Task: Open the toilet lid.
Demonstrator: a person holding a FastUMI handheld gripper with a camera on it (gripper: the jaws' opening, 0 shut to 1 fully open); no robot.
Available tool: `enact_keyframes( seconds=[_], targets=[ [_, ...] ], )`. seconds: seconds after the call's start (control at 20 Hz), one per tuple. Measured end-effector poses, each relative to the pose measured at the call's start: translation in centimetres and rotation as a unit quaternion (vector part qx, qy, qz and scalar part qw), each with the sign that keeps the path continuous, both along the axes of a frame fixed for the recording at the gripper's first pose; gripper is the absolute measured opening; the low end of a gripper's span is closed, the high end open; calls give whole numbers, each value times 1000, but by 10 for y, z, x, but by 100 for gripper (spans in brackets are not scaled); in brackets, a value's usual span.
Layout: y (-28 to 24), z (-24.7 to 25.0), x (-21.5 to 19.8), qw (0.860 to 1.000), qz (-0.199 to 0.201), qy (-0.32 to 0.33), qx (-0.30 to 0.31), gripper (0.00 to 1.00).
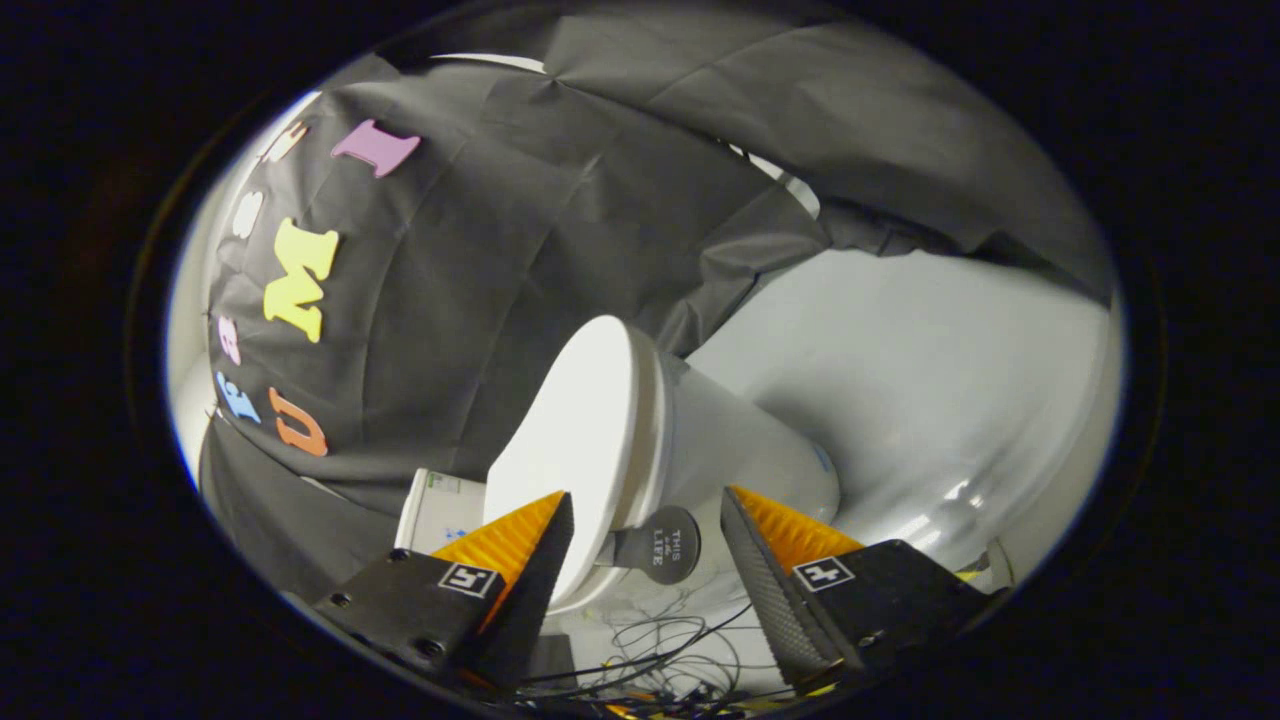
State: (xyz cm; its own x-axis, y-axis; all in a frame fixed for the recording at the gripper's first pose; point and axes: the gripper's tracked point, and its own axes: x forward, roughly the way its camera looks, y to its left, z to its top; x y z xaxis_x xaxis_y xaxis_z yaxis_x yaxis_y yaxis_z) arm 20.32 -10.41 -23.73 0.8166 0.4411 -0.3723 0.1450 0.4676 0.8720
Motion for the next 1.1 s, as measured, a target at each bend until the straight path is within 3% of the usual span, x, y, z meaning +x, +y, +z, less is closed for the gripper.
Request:
enact_keyframes(
  seconds=[0.15, 0.25, 0.5, 0.55, 0.7, 0.85, 1.1],
  targets=[
    [5, -1, -2, 998, -4, 7, 58, 65],
    [10, -8, -3, 998, 1, 12, 65, 52],
    [9, -15, -5, 996, 3, 23, 80, 31],
    [7, -12, -7, 995, 1, 25, 95, 23],
    [10, -10, -8, 991, 2, 20, 131, 13],
    [10, -7, -7, 993, 14, 10, 117, 5],
    [10, -3, -7, 996, 15, 8, 93, 3]
  ],
)
